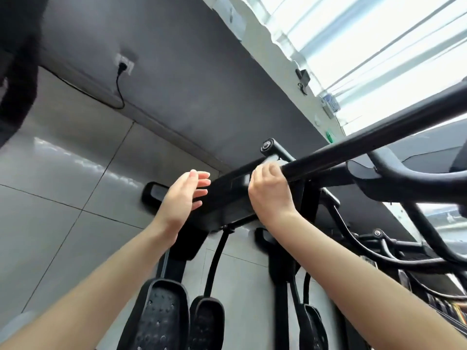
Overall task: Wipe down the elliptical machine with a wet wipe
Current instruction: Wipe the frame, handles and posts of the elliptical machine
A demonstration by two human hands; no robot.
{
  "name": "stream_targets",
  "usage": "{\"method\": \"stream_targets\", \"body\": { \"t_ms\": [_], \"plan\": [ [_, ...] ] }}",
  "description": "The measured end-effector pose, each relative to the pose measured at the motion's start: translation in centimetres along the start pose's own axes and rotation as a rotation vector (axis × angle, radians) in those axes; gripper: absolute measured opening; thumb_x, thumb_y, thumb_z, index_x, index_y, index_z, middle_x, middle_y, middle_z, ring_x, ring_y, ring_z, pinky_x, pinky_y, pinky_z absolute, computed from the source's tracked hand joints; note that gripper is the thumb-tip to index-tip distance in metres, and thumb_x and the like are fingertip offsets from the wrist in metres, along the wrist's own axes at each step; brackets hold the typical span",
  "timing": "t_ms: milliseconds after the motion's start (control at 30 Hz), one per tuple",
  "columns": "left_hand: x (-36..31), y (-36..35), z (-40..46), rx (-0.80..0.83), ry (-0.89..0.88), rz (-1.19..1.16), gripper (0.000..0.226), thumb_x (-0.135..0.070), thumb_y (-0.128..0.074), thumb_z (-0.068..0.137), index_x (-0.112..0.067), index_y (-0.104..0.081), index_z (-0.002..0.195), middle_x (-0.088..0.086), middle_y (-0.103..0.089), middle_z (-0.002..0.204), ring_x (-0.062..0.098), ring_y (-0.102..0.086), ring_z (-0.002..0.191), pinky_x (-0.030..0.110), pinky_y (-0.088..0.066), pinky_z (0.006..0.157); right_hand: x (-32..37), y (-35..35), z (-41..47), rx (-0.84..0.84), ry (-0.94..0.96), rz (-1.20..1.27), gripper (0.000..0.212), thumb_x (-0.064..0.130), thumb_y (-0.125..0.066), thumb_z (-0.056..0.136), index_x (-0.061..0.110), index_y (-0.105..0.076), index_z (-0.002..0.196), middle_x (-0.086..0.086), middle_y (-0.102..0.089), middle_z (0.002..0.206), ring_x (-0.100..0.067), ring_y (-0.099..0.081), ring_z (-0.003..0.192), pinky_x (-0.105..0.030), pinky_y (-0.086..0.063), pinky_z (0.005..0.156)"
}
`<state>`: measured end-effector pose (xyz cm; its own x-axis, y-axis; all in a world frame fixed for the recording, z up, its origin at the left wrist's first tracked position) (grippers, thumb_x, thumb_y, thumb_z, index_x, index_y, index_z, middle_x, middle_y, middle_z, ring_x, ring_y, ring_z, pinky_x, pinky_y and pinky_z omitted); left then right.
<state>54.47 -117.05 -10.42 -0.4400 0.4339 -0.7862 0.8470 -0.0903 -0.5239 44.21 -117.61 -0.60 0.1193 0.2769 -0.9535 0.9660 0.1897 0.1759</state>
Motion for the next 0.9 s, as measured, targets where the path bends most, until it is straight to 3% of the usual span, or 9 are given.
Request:
{"method": "stream_targets", "body": {
  "t_ms": [100, 167, 267, 367, 500, 667, 833, 900],
  "plan": [
    [-1.3, 0.7, -0.1, 0.006, -0.035, 0.028, 0.034, -0.034, -0.030, 0.106, -0.028, -0.063, 0.104, -0.005, -0.066, 0.109, 0.010, -0.061, 0.101, 0.027, -0.049, 0.089, 0.5, 0.1, 0.1, 0.020, 0.085, 0.072, 0.043, 0.006, -0.030, 0.090, 0.006, -0.067, 0.112, -0.014, -0.064, 0.108, -0.037, -0.056, 0.107, -0.041, -0.039, 0.100],
    [-2.1, 0.1, -0.1, 0.047, -0.051, 0.054, 0.033, -0.032, -0.030, 0.106, -0.027, -0.063, 0.106, -0.004, -0.066, 0.110, 0.010, -0.061, 0.103, 0.027, -0.048, 0.089, -1.7, 1.4, -0.9, -0.082, 0.010, 0.112, 0.048, 0.001, -0.028, 0.085, 0.010, -0.073, 0.099, -0.009, -0.066, 0.095, -0.032, -0.060, 0.099, -0.037, -0.042, 0.099],
    [-3.2, -2.8, -0.2, 0.158, -0.058, 0.104, 0.030, -0.025, -0.033, 0.106, -0.026, -0.063, 0.107, -0.004, -0.067, 0.110, 0.013, -0.061, 0.107, 0.025, -0.047, 0.088, -7.4, 3.4, -4.3, -0.363, -0.150, 0.224, 0.034, 0.002, -0.036, 0.095, 0.004, -0.069, 0.103, -0.008, -0.067, 0.095, -0.034, -0.061, 0.102, -0.042, -0.040, 0.104],
    [-4.8, -7.4, -0.7, 0.310, -0.098, 0.158, 0.027, -0.016, -0.040, 0.104, -0.026, -0.065, 0.108, -0.006, -0.070, 0.109, 0.010, -0.062, 0.109, 0.026, -0.047, 0.094, -16.5, 5.2, -8.7, -0.645, -0.259, 0.341, 0.025, 0.020, -0.056, 0.097, 0.009, -0.071, 0.114, -0.007, -0.070, 0.115, -0.026, -0.060, 0.117, -0.041, -0.036, 0.110],
    [-8.1, -11.9, -1.6, 0.415, -0.227, 0.175, 0.028, -0.011, -0.044, 0.102, -0.027, -0.060, 0.117, -0.013, -0.064, 0.116, -0.005, -0.059, 0.106, 0.015, -0.043, 0.093, -23.3, 3.8, -11.3, -0.677, -0.380, 0.386, 0.035, 0.021, -0.057, 0.099, 0.009, -0.058, 0.132, -0.011, -0.052, 0.140, -0.024, -0.039, 0.136, -0.038, -0.020, 0.119],
    [-9.6, -13.6, -2.4, 0.495, -0.274, 0.190, 0.033, -0.021, -0.039, 0.104, -0.039, -0.048, 0.131, -0.015, -0.061, 0.125, -0.007, -0.053, 0.118, 0.016, -0.037, 0.103, -19.2, 2.4, -10.9, -0.833, -0.548, 0.520, 0.036, 0.017, -0.051, 0.100, 0.009, -0.052, 0.136, -0.010, -0.049, 0.142, -0.016, -0.021, 0.144, -0.042, -0.023, 0.118],
    [-11.2, -12.4, -2.7, 0.488, -0.310, 0.227, 0.039, -0.038, -0.042, 0.094, -0.031, -0.050, 0.132, -0.012, -0.062, 0.127, -0.008, -0.054, 0.117, 0.011, -0.040, 0.101, -8.9, 1.9, -8.3, -0.740, -0.317, 0.492, 0.034, 0.011, -0.062, 0.091, 0.009, -0.065, 0.125, -0.005, -0.057, 0.137, -0.018, -0.045, 0.135, -0.036, -0.034, 0.114],
    [-11.8, -12.8, -3.2, 0.543, -0.355, 0.299, 0.040, -0.044, -0.045, 0.093, -0.035, -0.048, 0.132, -0.015, -0.059, 0.130, -0.009, -0.049, 0.123, 0.015, -0.036, 0.108, -9.2, 2.0, -8.6, -0.731, -0.263, 0.475, 0.037, 0.008, -0.059, 0.092, 0.010, -0.062, 0.129, -0.004, -0.054, 0.139, -0.017, -0.044, 0.135, -0.035, -0.034, 0.114]
  ]
}}
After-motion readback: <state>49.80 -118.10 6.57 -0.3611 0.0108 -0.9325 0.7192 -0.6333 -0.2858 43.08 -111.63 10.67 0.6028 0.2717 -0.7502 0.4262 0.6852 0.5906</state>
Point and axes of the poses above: each hand's wrist, its own z-axis towards the middle knuckle, its own y-axis out of the back of the hand, x = y × z, the point moved 10 cm from there along z, towards the middle knuckle
